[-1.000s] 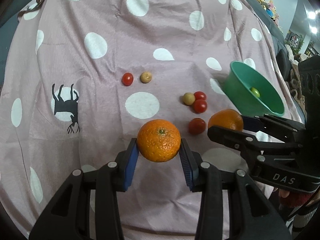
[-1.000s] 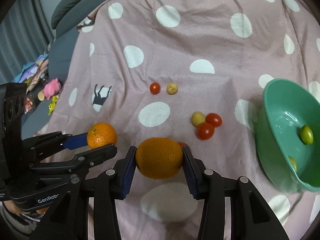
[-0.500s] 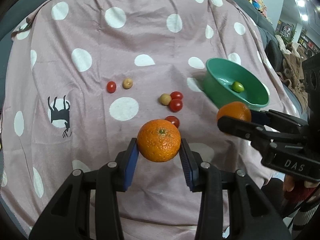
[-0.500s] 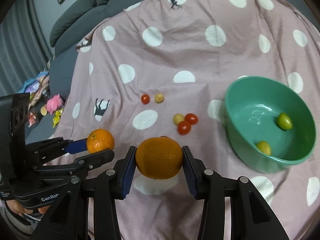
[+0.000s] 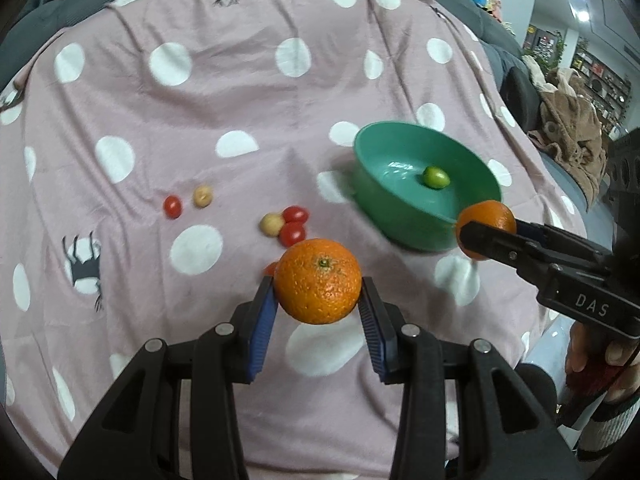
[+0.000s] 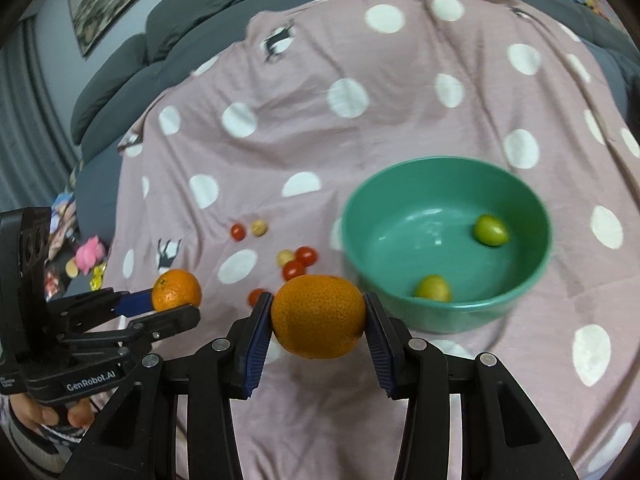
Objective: Organize fruits
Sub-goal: 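Lift the mandarin with the left tool while the right tool grasps the other mandarin, then release both mandarins into the green bowl by opening both tools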
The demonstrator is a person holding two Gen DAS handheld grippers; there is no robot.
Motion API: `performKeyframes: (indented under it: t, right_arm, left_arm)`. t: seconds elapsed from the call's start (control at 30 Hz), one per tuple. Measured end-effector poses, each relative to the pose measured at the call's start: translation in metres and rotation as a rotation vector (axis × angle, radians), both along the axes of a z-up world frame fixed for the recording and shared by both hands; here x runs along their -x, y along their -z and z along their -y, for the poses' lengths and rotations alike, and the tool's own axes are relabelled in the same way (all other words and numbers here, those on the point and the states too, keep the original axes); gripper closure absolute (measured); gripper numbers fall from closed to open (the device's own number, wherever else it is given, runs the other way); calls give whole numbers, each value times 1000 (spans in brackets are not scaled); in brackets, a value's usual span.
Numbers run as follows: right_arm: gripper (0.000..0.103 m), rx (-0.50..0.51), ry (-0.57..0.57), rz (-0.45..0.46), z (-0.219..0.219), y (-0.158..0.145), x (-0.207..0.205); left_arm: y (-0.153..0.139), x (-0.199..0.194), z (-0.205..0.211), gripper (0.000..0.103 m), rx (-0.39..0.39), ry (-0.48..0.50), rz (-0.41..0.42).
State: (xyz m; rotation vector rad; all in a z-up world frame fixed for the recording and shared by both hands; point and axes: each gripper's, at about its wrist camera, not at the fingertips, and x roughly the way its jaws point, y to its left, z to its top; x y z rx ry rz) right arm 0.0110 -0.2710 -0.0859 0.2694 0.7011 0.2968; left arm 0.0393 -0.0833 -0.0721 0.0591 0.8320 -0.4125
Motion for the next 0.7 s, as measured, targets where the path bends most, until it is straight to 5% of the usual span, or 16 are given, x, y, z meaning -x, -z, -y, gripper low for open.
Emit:
performKeyframes:
  t: [0.43, 0.7]
  right_arm:
    - [57, 9, 152, 29, 56, 4, -9]
    - [56, 31, 173, 11, 68, 18, -27]
  left_arm:
    - [-6, -52, 74, 62, 55, 133, 8]
    - [9, -75, 110, 62, 23, 180, -15]
